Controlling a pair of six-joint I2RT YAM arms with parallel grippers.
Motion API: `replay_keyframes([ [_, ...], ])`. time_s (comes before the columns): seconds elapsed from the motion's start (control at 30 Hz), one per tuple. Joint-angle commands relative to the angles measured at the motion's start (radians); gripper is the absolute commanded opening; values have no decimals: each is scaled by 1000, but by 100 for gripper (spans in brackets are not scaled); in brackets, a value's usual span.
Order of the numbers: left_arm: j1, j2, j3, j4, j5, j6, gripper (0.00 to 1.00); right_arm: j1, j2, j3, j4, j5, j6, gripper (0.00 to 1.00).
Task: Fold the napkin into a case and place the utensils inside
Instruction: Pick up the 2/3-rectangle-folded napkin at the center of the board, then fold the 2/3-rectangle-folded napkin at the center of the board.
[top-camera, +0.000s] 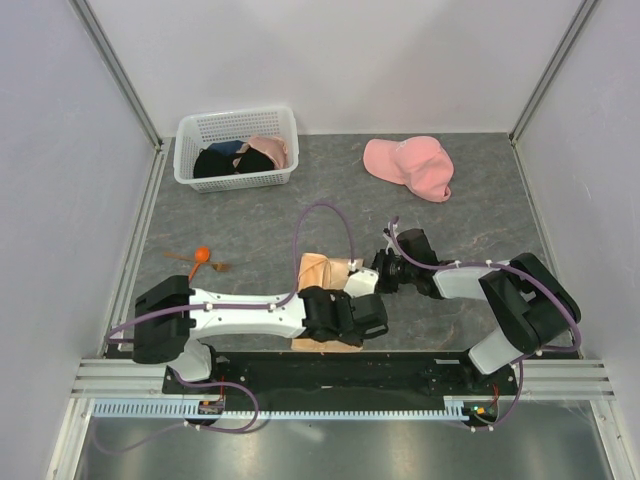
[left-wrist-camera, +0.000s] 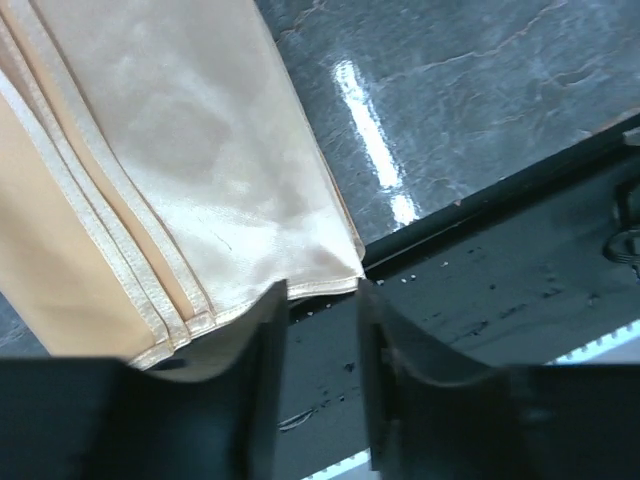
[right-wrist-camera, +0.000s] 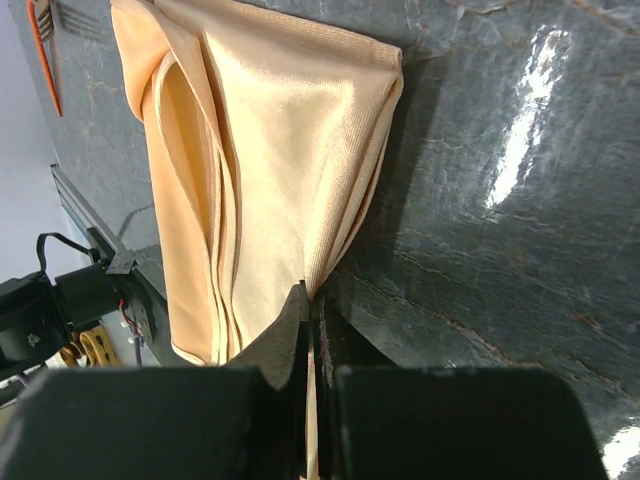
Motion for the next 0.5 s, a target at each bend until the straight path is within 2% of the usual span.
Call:
replay_keyframes([
  [0.0,51,-120,-13,68,32,29,46,-4,3,32,-4,5,-50,0],
  [0.07,121,-160,-55,103,56,37,45,-2,2,37,-16,6,-57,0],
  [0.13,224,-205,-84,143,107,42,40,-4,0,44,-25,8,-60,0],
  [0.17,261,-216,-111,157,124,46,32,-2,0,47,-31,11,-64,0],
  [0.23,370,-226,-135,183,159,65,25,-4,-3,58,-48,14,-70,0],
  [0.27,404,-220,-142,198,170,75,20,-2,-5,61,-57,19,-74,0],
  [0.3,460,-211,-142,203,167,88,18,-4,-8,69,-67,25,-79,0],
  [0.37,505,-170,-133,217,151,123,13,-2,-11,73,-82,26,-82,0],
  [0.47,573,-101,-116,243,164,152,11,-2,-23,84,-99,29,-84,0],
])
